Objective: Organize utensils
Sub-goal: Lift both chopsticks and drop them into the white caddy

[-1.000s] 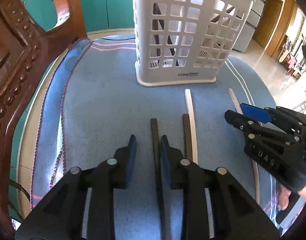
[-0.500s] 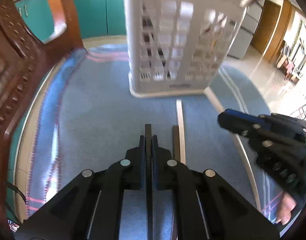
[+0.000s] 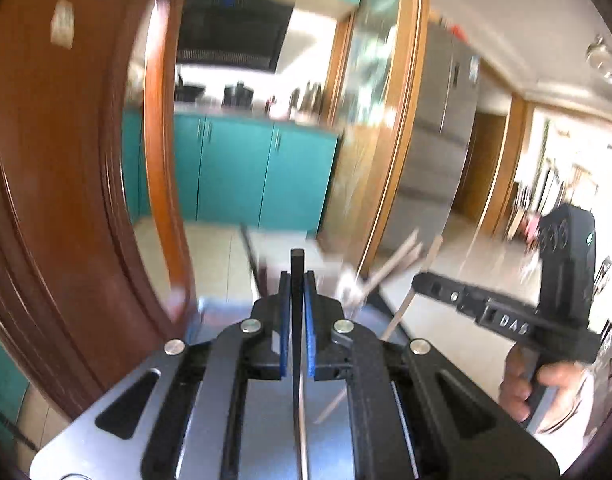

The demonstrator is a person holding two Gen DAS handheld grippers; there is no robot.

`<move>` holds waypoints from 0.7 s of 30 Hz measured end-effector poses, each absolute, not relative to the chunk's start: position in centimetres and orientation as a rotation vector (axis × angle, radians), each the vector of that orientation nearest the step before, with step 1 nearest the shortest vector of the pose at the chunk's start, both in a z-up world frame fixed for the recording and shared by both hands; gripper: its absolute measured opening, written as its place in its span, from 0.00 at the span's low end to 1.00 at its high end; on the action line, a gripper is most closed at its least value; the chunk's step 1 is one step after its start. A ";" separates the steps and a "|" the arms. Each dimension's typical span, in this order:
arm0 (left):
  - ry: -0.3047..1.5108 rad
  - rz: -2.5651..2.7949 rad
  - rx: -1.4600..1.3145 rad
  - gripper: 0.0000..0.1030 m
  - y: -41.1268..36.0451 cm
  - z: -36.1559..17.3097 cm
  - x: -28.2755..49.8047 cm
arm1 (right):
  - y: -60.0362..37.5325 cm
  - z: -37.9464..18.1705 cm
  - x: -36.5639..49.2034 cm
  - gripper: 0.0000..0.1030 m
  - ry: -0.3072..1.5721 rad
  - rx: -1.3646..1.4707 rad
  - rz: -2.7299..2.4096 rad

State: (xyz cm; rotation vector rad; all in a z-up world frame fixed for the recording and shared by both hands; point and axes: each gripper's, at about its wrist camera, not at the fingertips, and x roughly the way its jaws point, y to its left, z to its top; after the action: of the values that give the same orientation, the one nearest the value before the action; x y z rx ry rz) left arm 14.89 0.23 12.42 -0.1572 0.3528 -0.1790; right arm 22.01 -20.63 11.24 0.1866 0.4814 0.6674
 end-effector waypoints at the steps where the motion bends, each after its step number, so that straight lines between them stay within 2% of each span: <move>1: 0.313 -0.179 -0.163 0.07 0.4 13.8 14.8 | -20.6 12.2 22.2 0.06 0.456 0.195 0.670; 7: 0.187 -0.164 -0.225 0.07 1.0 17.3 16.7 | -21.6 17.7 23.4 0.06 0.229 0.237 0.560; 11: 0.164 -0.137 -0.233 0.07 0.9 17.6 16.9 | -22.3 17.6 25.3 0.06 0.110 0.271 0.453; 21: 0.144 -0.093 -0.285 0.07 1.9 16.9 18.1 | -18.3 11.2 29.6 0.06 0.309 0.114 0.401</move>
State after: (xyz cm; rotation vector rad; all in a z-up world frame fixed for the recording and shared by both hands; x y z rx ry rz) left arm 18.08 1.88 16.87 -0.2855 0.1437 -0.0926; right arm 29.57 -18.33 11.21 0.1139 0.3089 0.4007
